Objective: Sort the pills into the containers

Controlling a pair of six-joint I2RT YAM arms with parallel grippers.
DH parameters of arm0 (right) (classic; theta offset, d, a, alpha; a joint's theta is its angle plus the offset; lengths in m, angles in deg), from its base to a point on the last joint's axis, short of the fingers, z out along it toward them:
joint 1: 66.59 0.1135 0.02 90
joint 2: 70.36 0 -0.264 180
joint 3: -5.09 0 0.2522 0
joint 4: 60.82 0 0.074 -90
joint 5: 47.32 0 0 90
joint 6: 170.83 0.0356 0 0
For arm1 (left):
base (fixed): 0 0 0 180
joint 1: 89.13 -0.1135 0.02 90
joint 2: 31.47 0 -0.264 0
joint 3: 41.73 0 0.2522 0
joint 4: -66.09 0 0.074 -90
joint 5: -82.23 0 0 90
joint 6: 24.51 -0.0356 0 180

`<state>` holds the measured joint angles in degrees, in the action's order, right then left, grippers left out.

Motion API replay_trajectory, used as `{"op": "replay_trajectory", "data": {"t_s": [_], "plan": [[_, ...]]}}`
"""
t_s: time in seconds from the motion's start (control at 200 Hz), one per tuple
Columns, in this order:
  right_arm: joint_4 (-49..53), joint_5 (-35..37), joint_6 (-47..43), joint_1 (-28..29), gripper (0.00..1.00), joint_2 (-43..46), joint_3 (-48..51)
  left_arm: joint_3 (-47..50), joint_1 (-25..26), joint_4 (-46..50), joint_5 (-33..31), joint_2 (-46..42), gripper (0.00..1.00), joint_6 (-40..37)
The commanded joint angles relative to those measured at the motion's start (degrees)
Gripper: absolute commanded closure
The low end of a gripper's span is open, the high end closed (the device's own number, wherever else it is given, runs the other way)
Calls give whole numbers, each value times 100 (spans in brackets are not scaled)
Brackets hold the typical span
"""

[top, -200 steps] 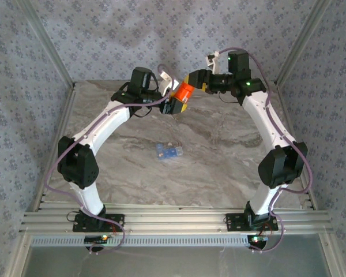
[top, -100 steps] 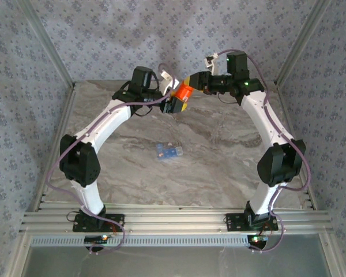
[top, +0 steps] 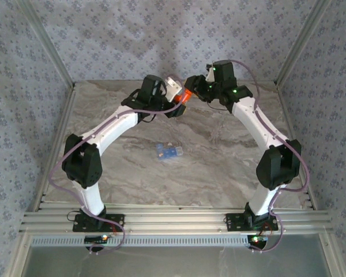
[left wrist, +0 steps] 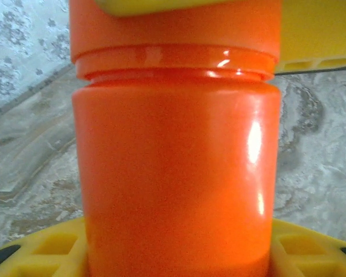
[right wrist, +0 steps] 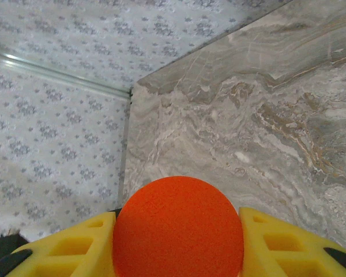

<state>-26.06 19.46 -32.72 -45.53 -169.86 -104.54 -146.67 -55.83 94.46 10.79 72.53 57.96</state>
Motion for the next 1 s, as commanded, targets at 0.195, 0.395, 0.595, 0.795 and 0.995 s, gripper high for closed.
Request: {"op": "replay_trajectory", "data": {"t_s": [0.195, 0.395, 0.595, 0.795, 0.995], "plan": [[-357, -387, 650, -211, 36, 208, -149, 213, -243, -1341, -63, -398, 100, 596], [-661, -888, 347, -621, 24, 400, -301, 223, -401, -1372, 341, -390, 100, 675], [-465, -1706, -488, -926, 21, 106, -584, 25, -549, -1186, 1341, -279, 100, 738], [-382, -2440, -1503, -916, 20, -241, -1032, -326, -555, -767, 2152, -69, 100, 769], [496, -2477, -2113, -723, 20, -537, -1691, -533, -547, -539, 2475, 58, 100, 806]]}}
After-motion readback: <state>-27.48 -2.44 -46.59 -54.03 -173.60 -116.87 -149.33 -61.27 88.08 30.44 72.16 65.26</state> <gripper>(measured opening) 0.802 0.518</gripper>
